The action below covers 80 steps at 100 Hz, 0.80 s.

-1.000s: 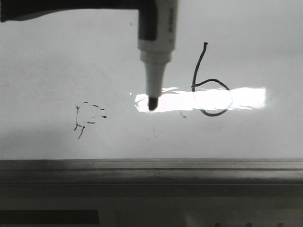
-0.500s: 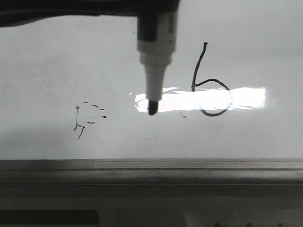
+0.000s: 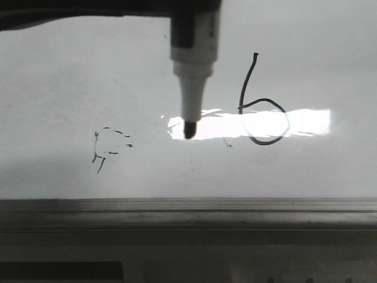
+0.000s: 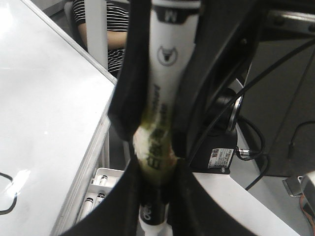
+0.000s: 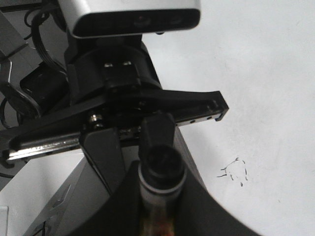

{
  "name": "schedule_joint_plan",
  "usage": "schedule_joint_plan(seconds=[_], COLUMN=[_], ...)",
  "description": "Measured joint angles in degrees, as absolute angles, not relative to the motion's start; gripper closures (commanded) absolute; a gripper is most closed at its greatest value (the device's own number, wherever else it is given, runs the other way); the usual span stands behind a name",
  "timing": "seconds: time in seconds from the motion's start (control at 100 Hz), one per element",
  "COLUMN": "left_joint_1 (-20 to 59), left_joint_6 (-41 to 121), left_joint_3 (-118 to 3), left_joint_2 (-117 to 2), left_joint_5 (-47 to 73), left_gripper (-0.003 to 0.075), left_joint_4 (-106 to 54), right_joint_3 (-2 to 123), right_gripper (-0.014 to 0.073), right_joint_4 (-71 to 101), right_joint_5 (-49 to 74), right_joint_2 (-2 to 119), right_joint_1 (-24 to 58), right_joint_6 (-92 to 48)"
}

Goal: Write number 6 on whiteboard

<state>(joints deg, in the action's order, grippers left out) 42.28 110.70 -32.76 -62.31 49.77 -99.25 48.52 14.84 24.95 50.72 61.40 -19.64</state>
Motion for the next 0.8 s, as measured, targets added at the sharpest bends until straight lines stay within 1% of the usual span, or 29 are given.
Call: schedule_joint_plan(seconds=[0.04, 0.06, 0.11, 0.13, 0.16, 0.21, 0.25, 0.3, 0.42, 0.58, 0.64, 0.71, 0.76, 0.78, 0.8], left_joint_1=[42.3, 42.3, 42.3, 42.3, 42.3, 42.3, 42.3, 42.3, 42.3, 42.3, 42.3, 42.3, 42.3, 42.3, 42.3], left_joint_6=[110.7, 110.7, 110.8, 110.8, 110.8, 110.8, 110.8, 110.7, 109.3, 108.1, 108.1, 108.0, 107.9, 107.9, 107.8], left_joint_3=[-32.8, -32.8, -32.8, -32.8, -32.8, -32.8, -32.8, -32.8, -32.8, -32.8, -32.8, -32.8, -32.8, -32.8, -32.8], left_joint_2=[-62.3, -62.3, -62.3, -62.3, -62.3, -62.4, -62.4, -62.4, -62.4, -62.4, -62.4, -62.4, -62.4, -62.4, -62.4], left_joint_5=[49.8, 49.8, 49.8, 49.8, 49.8, 49.8, 50.1, 50.1, 50.2, 49.7, 49.7, 49.7, 49.7, 49.6, 49.5], left_gripper=[0.0741, 0.0741, 0.0741, 0.0741, 0.0741, 0.0741, 0.0741, 0.0741, 0.0741, 0.0741, 0.0741, 0.0741, 0.0741, 0.0741, 0.0741], left_joint_4=[-99.3, -99.3, -99.3, -99.3, -99.3, -98.6, -98.4, -98.3, -98.0, -97.1, -96.8, -96.3, -95.6, -95.3, -95.2], right_joint_3=[48.5, 48.5, 48.5, 48.5, 48.5, 48.5, 48.5, 48.5, 48.5, 48.5, 48.5, 48.5, 48.5, 48.5, 48.5], right_gripper=[0.0527, 0.0487, 0.0362, 0.0329, 0.0249, 0.0153, 0.0094, 0.0065, 0.0071, 0.0073, 0.0096, 0.0177, 0.0264, 0.0323, 0.0355], right_joint_4=[14.8, 14.9, 15.0, 14.8, 14.5, 14.0, 13.5, 12.5, 10.2, 9.2, 9.1, 9.1, 9.1, 9.1, 9.1], right_joint_5=[24.9, 24.8, 24.7, 24.6, 24.4, 23.3, 22.7, 22.6, 22.6, 22.6, 22.6, 22.6, 22.6, 22.6, 22.6], right_joint_2=[50.7, 50.7, 50.7, 50.7, 50.7, 50.7, 50.4, 49.4, 46.0, 41.1, 39.6, 38.1, 37.0, 36.6, 36.1], right_joint_1=[61.4, 61.4, 61.4, 61.4, 61.4, 61.4, 61.4, 61.4, 61.3, 58.4, 57.2, 56.2, 55.9, 55.9, 55.9], right_joint_6=[-19.6, -19.6, -19.6, -19.6, -19.6, -19.6, -19.6, -19.6, -19.6, -19.6, -19.6, -19.6, -19.6, -19.6, -19.6])
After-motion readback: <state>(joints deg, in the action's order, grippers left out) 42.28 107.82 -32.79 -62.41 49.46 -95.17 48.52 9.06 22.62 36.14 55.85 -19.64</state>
